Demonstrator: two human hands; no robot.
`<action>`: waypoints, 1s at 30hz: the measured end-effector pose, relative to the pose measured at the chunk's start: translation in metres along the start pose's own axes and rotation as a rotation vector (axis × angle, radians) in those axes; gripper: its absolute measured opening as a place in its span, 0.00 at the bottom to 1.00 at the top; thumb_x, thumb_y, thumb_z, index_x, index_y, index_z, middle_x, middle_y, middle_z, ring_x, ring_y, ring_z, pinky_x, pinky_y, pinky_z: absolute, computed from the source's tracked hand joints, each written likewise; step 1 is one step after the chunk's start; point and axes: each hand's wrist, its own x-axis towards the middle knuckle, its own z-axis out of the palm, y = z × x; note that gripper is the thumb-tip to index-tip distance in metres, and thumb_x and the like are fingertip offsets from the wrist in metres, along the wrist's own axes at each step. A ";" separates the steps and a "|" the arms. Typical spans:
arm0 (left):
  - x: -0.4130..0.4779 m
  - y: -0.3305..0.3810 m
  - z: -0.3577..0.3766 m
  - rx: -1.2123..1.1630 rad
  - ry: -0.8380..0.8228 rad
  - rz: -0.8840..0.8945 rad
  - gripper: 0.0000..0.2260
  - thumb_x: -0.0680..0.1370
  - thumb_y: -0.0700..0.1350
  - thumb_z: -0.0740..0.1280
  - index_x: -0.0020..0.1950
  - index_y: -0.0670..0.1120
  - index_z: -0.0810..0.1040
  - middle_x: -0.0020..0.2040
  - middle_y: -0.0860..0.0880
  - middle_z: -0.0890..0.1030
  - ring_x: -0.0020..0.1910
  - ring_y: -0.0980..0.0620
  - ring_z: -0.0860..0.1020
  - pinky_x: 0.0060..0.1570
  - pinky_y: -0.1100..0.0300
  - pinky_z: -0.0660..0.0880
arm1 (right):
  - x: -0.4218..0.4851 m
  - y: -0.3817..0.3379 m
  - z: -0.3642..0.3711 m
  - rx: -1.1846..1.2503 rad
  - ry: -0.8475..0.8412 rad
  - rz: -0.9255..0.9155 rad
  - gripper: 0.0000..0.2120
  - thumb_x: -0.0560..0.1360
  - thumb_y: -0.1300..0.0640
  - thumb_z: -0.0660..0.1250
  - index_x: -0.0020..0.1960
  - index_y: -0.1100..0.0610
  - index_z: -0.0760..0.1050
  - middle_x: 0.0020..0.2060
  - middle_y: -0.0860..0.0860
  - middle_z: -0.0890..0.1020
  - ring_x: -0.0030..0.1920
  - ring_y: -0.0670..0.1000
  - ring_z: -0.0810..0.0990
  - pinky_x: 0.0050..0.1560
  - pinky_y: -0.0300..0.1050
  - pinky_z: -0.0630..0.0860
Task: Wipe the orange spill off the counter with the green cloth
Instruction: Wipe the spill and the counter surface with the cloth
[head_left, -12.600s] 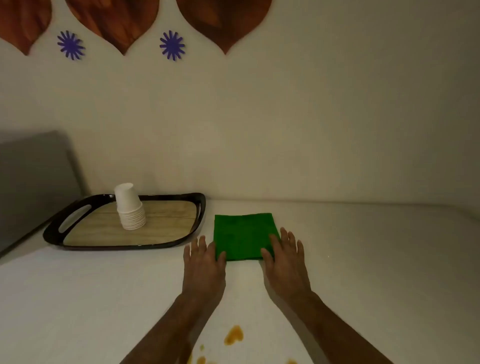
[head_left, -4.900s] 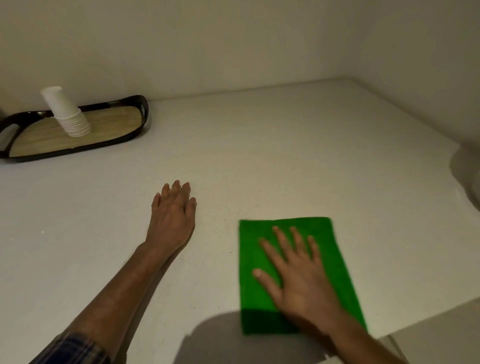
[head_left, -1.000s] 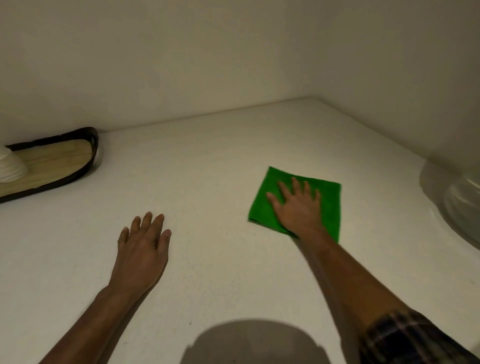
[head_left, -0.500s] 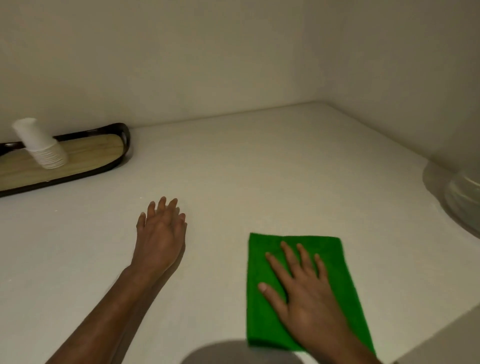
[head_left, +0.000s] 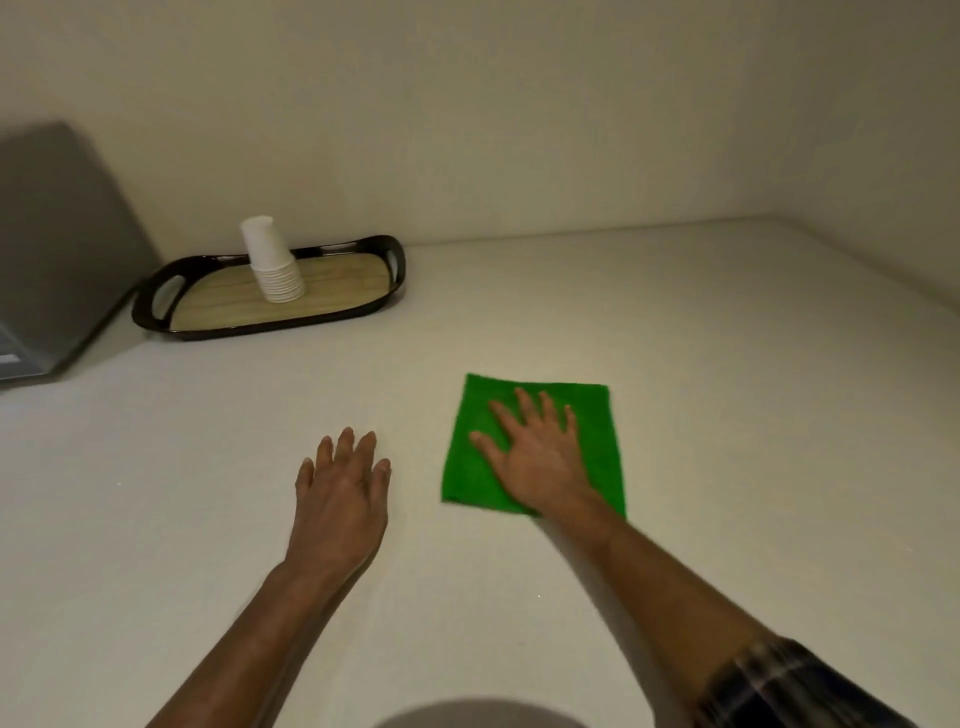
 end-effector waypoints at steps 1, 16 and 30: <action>0.000 -0.002 0.002 0.025 -0.008 0.001 0.23 0.83 0.54 0.51 0.78 0.49 0.63 0.80 0.45 0.61 0.80 0.43 0.55 0.78 0.43 0.51 | 0.003 0.017 -0.004 -0.017 0.005 0.063 0.34 0.78 0.29 0.44 0.79 0.43 0.57 0.81 0.54 0.56 0.80 0.59 0.51 0.78 0.65 0.46; 0.009 -0.005 -0.021 -0.230 0.105 -0.015 0.23 0.84 0.54 0.49 0.79 0.52 0.60 0.81 0.49 0.58 0.81 0.51 0.50 0.80 0.50 0.45 | -0.128 -0.057 0.008 0.073 -0.044 -0.238 0.33 0.78 0.27 0.39 0.79 0.38 0.52 0.81 0.50 0.50 0.80 0.56 0.42 0.78 0.65 0.40; 0.020 -0.034 -0.004 0.040 0.057 -0.068 0.24 0.84 0.54 0.47 0.80 0.51 0.57 0.81 0.48 0.58 0.81 0.46 0.53 0.80 0.47 0.48 | 0.119 -0.114 0.025 0.024 -0.068 -0.133 0.36 0.78 0.29 0.40 0.80 0.45 0.54 0.81 0.56 0.54 0.80 0.63 0.48 0.76 0.67 0.41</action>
